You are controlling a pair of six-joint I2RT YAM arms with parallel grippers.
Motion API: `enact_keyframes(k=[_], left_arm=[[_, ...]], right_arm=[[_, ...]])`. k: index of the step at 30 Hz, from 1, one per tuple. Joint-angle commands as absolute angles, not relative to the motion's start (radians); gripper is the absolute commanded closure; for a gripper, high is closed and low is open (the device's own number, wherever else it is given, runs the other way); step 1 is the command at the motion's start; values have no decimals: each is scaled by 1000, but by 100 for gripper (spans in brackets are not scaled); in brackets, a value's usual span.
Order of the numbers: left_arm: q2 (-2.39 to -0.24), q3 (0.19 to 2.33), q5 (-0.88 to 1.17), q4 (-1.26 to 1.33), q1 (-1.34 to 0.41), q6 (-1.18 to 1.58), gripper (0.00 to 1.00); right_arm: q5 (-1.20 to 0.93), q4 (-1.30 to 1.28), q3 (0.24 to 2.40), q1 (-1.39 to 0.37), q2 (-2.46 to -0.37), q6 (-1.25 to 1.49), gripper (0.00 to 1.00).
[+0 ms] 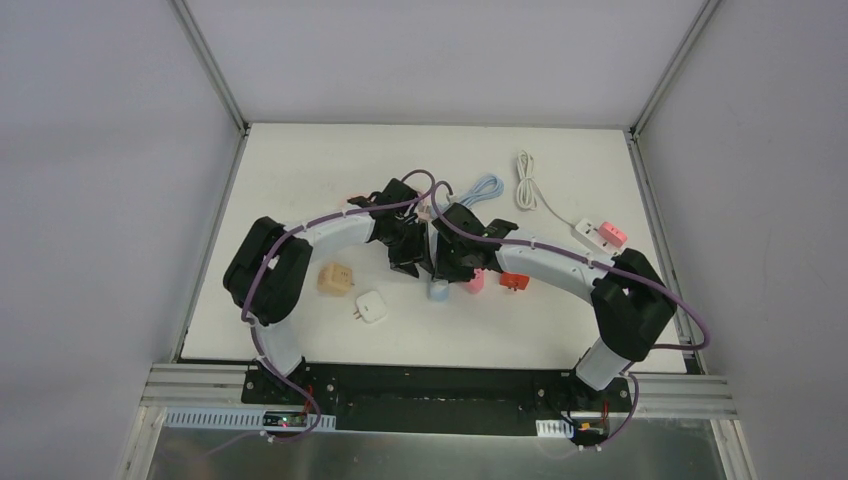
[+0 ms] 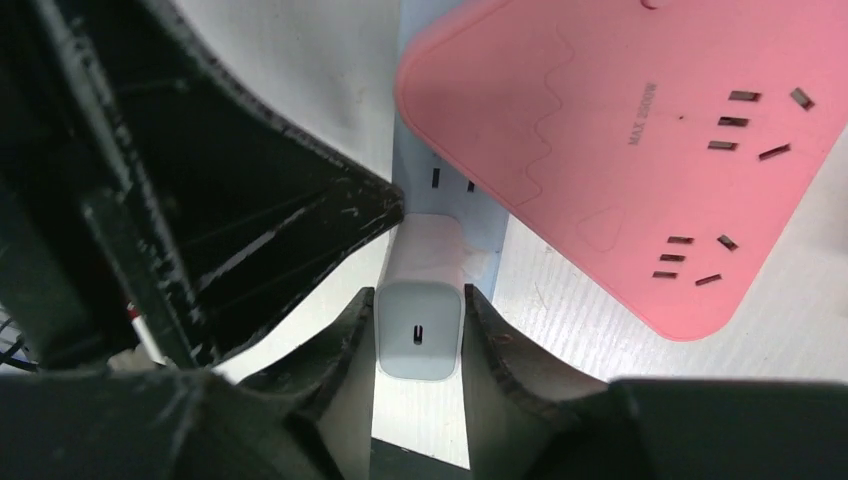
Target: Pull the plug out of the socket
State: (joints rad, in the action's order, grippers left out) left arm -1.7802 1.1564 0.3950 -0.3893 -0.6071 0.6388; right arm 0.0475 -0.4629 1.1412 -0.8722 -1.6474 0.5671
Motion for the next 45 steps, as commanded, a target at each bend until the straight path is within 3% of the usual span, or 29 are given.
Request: enact_keyframes(k=[1, 10, 19, 28, 34, 45], left_arm=[[-1818, 1210, 476, -365, -600, 628, 57], [-1854, 1233, 468, -380, -600, 598, 66], [-1893, 1158, 421, -402, -601, 571, 85], [-1901, 1088, 381, -411, -601, 578, 92], [-1912, 1077, 386, -416, -601, 581, 96], [-1914, 1062, 373, -417, -602, 599, 97]], right_arm=[[84, -419, 1182, -873, -1668, 563, 75], [48, -438, 1199, -874, -1700, 572, 100], [19, -470, 1255, -874, -1702, 581, 100], [-36, -447, 1293, -864, -1690, 582, 100], [233, -611, 1382, -945, -1762, 579, 100], [275, -639, 1395, -965, -1698, 597, 100]])
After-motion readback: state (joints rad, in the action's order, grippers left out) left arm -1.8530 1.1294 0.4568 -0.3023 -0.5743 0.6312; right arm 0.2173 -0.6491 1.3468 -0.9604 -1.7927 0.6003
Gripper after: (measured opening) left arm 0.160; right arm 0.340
